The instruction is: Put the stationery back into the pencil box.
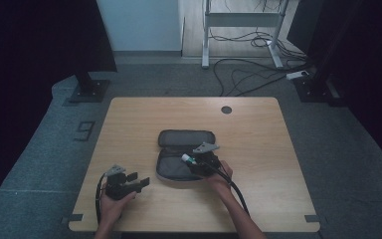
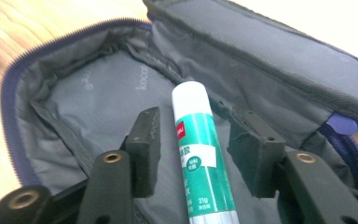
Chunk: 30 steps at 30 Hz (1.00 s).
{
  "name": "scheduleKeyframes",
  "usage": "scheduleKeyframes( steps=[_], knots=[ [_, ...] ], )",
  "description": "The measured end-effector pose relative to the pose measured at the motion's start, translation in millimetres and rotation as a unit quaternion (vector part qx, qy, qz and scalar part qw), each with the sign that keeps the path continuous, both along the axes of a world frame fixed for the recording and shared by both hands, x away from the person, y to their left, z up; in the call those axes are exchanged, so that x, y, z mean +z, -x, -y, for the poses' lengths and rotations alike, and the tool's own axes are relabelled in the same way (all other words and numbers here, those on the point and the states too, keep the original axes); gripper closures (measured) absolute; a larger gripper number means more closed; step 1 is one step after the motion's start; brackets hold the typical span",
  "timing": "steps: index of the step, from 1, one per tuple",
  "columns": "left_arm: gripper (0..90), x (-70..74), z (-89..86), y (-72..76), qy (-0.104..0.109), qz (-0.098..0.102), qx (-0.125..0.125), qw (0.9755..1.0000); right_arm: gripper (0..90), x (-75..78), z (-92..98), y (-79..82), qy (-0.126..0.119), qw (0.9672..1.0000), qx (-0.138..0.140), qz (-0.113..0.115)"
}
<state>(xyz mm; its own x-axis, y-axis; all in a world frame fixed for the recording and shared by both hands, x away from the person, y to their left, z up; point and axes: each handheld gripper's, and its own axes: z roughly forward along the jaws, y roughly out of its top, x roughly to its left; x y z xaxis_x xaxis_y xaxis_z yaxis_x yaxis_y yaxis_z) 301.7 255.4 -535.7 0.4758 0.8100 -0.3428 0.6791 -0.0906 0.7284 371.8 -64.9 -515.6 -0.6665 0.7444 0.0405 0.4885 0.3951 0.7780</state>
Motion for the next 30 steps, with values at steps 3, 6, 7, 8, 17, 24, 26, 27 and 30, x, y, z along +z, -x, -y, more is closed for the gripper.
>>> scheduleKeyframes(
  steps=[3, 6, 7, 8, 17, 24, 26, 27, 30],
  knots=[
    [32.4, 0.3, 0.1, 0.2, -0.001, 0.0, 0.0, 1.0, 48.7, 3.5, 5.8, 4.8, -0.024, 0.9996, -0.007, 0.014],
    [32.4, 0.3, 0.0, 0.3, -0.001, 0.0, 0.001, 1.0, 46.9, 5.4, 9.9, 8.5, -0.033, 0.9992, -0.007, 0.02],
    [32.4, 0.3, 0.1, 0.4, -0.001, 0.0, 0.001, 1.0, 46.4, 6.2, 12.3, 10.2, -0.037, 0.999, -0.009, 0.024],
    [32.4, 0.3, 0.1, 0.4, -0.001, 0.0, 0.001, 1.0, 46.4, 6.2, 12.3, 10.2, -0.037, 0.999, -0.009, 0.024],
    [32.5, -0.2, -0.1, 1.0, -0.004, 0.001, 0.0, 1.0, 45.0, 10.1, 36.8, 30.1, -0.067, 0.9968, -0.013, 0.041],
    [32.5, -1.0, -2.5, 1.0, -0.004, -0.001, 0.005, 1.0, 44.3, 8.8, 56.9, 48.3, -0.062, 0.9962, -0.023, 0.058],
    [32.5, -1.5, -2.7, 1.1, -0.004, -0.001, 0.005, 1.0, 44.2, 8.0, 64.6, 52.9, -0.066, 0.9956, -0.028, 0.061],
    [32.5, -1.6, -2.8, 1.1, -0.005, -0.001, 0.005, 1.0, 44.1, 7.6, 68.6, 55.2, -0.07, 0.9951, -0.031, 0.062],
    [32.6, -2.0, -2.9, 1.2, -0.005, -0.001, 0.005, 1.0, 43.6, 5.4, 81.7, 61.7, -0.076, 0.9941, -0.044, 0.064]
  ],
)
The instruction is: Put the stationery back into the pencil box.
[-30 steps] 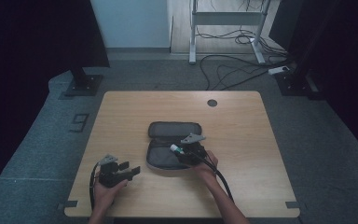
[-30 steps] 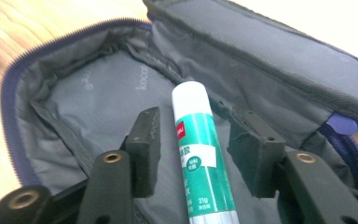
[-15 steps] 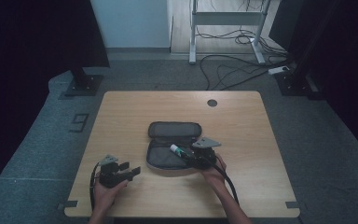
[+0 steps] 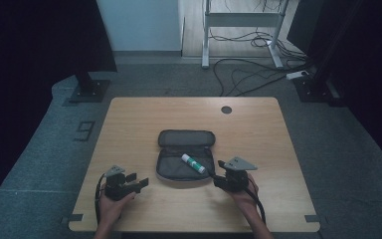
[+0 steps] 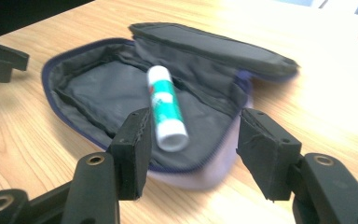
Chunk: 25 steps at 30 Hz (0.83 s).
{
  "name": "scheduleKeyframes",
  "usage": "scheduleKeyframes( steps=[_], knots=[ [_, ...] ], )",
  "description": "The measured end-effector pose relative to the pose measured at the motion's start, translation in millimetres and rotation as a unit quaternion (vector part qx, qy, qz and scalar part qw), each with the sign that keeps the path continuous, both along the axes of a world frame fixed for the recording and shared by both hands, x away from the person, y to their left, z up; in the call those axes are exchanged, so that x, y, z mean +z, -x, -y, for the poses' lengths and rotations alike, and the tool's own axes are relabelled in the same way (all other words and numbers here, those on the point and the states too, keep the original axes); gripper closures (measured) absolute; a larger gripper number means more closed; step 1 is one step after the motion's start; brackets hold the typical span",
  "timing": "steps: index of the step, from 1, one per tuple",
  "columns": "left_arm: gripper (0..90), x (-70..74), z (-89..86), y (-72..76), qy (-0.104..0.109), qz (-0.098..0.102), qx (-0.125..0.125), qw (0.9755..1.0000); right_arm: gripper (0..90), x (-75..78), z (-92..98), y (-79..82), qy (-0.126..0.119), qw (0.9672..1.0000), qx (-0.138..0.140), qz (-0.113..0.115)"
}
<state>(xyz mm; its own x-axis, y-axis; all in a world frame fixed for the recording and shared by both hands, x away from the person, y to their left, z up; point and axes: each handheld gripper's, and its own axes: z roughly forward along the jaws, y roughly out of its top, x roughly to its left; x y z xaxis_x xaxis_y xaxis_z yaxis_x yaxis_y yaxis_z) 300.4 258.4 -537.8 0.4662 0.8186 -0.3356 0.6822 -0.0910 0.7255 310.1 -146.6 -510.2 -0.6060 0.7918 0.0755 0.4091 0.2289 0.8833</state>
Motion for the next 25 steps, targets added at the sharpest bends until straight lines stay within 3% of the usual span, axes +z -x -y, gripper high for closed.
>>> scheduleKeyframes(
  steps=[7, 16, 18, 25],
  knots=[
    [32.5, -0.2, -0.5, 0.0, -0.001, -0.001, 0.001, 1.0, 42.2, -13.8, 30.0, 11.6, 0.0, 0.9997, -0.023, -0.013],
    [32.5, -0.7, -1.5, -0.2, -0.001, -0.001, 0.003, 1.0, 40.4, -26.8, 52.0, 16.6, 0.009, 0.9988, -0.04, -0.028],
    [32.5, -0.9, -1.4, -0.4, -0.001, -0.001, 0.002, 1.0, 39.8, -28.1, 55.4, 15.9, 0.003, 0.9985, -0.04, -0.036],
    [32.5, 0.0, -1.4, -0.2, -0.002, 0.0, 0.001, 1.0, 38.3, -28.9, 53.9, 16.4, 0.008, 0.9986, -0.041, -0.034]
  ],
)
